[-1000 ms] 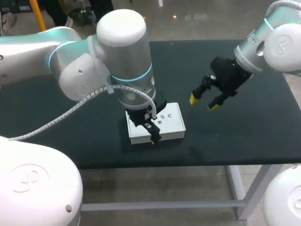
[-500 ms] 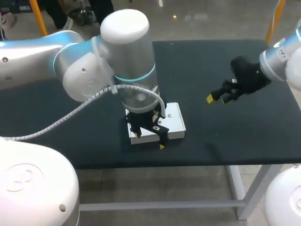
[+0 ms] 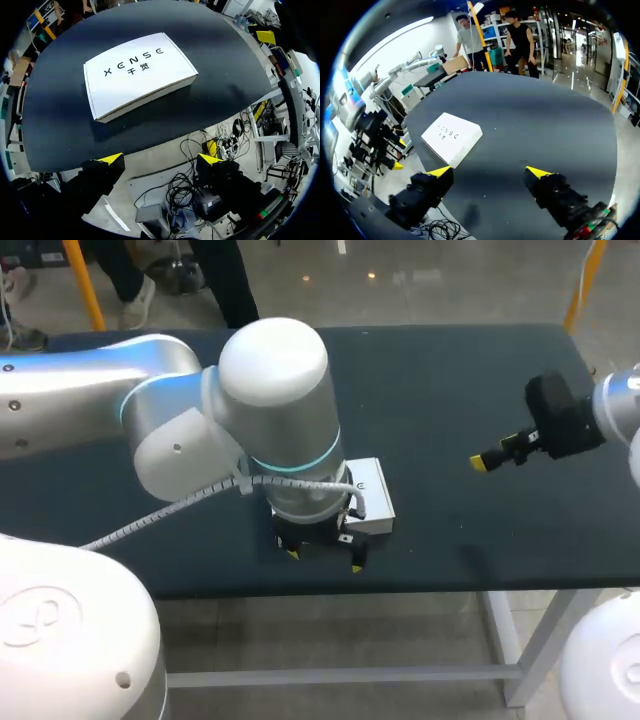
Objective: Assemble the packaging by folding the flat box into shape, placing the metal phone stand inside, and closing the box properly
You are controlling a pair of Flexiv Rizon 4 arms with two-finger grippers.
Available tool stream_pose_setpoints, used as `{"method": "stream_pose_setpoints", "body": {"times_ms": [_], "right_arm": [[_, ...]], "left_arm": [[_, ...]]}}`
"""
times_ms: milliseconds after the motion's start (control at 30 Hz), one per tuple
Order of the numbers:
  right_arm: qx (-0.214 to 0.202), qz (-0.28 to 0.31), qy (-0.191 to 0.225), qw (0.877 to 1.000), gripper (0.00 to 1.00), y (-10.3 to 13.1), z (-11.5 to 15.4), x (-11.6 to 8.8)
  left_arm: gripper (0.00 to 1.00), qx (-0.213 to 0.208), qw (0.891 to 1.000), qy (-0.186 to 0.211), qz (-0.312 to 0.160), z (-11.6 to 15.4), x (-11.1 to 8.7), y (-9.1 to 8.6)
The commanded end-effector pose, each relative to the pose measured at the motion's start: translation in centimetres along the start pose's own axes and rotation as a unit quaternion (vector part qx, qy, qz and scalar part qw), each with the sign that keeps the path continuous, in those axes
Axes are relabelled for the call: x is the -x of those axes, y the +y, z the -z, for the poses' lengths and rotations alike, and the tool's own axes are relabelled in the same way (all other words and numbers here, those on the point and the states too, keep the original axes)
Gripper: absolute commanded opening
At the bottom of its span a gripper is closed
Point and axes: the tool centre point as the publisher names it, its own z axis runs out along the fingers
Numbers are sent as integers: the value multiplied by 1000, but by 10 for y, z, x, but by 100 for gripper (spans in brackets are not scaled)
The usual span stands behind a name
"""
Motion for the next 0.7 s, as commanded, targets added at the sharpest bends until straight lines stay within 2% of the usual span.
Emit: {"method": "stream_pose_setpoints", "body": {"times_ms": [33,100,167,300,467,633,700], "right_arm": [[73,2,-9,997,100,-6,0,-3],[73,2,-9,997,100,-6,0,-3],[109,49,16,993,100,-8,-1,6],[154,115,30,981,100,-11,-2,24],[167,178,42,969,100,-14,-5,39],[182,214,53,958,100,-14,-6,47],[200,220,70,952,100,-15,-5,52]], "left_arm": [[100,-17,999,-32,25,-19,-18,2],[100,-19,998,-41,37,-25,-23,2],[100,-19,998,-47,46,-30,-26,0],[100,-17,997,-50,59,-39,-28,-6],[100,-7,996,-50,69,-46,-25,-17],[100,3,995,-49,82,-52,-20,-27],[100,5,994,-53,95,-55,-17,-31]]}}
